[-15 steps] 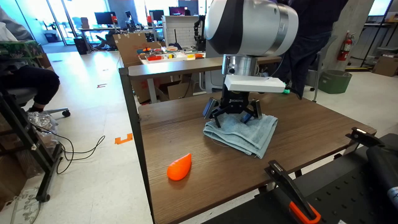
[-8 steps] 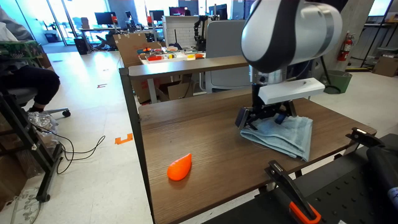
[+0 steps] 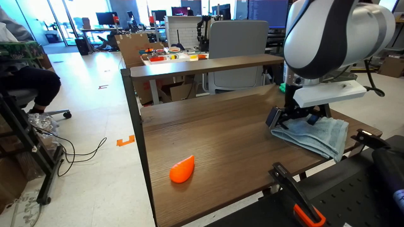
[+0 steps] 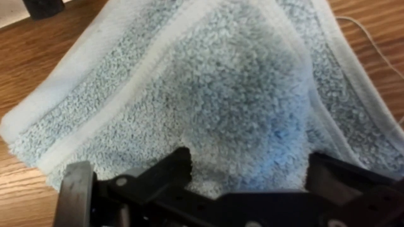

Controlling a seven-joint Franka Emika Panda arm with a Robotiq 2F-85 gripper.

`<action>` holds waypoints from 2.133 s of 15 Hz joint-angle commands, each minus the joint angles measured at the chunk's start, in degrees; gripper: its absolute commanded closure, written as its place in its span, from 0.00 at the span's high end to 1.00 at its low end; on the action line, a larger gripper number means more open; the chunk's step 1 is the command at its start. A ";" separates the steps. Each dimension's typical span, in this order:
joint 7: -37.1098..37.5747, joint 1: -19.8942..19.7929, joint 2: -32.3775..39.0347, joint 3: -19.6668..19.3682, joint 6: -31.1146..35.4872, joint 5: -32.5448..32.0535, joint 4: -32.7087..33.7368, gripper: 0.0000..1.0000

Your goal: Use the towel to wipe the tabletop

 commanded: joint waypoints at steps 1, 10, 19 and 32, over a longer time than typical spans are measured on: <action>0.22 -4.99 8.85 2.50 2.32 4.25 6.75 1.00; 4.20 -3.87 15.68 4.71 -4.17 8.85 22.26 1.00; 4.36 -2.41 16.99 11.57 -10.89 9.82 35.00 1.00; 9.94 11.27 16.77 6.82 0.30 7.67 32.54 1.00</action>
